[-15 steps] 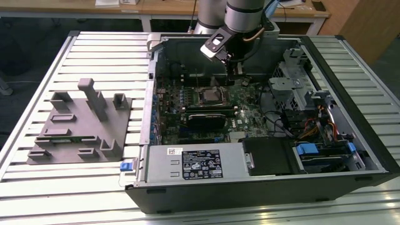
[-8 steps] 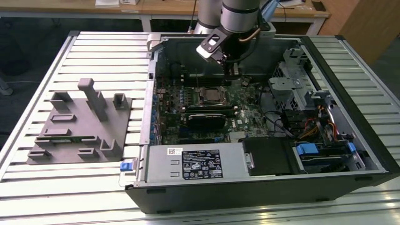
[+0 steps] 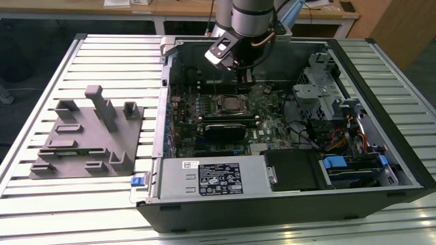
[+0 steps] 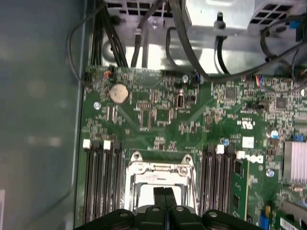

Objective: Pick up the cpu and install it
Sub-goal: 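Close the cpu cover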

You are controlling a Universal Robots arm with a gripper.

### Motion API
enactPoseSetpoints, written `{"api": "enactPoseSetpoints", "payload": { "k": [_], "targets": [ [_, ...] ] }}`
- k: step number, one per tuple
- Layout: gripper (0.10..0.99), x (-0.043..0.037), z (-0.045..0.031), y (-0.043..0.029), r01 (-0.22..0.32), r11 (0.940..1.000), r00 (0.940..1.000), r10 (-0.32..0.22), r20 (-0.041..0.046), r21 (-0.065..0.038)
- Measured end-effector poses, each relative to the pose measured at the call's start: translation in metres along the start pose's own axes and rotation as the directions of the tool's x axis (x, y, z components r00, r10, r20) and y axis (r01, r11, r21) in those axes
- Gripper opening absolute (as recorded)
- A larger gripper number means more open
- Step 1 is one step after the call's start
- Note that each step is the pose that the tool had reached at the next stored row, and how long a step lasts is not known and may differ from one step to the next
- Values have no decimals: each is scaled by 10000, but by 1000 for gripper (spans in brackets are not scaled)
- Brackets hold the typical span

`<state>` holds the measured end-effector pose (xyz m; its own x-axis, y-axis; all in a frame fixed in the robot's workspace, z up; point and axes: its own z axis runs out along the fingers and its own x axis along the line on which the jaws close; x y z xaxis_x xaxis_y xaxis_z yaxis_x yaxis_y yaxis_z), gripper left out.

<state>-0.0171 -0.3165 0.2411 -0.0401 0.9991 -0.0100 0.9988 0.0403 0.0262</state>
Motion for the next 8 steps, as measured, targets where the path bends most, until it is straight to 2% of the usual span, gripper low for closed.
{"api": "enactPoseSetpoints", "payload": {
  "k": [8],
  "targets": [
    [106,-2,21,-148,1,10000,10000,-1,1,1]
  ]
}}
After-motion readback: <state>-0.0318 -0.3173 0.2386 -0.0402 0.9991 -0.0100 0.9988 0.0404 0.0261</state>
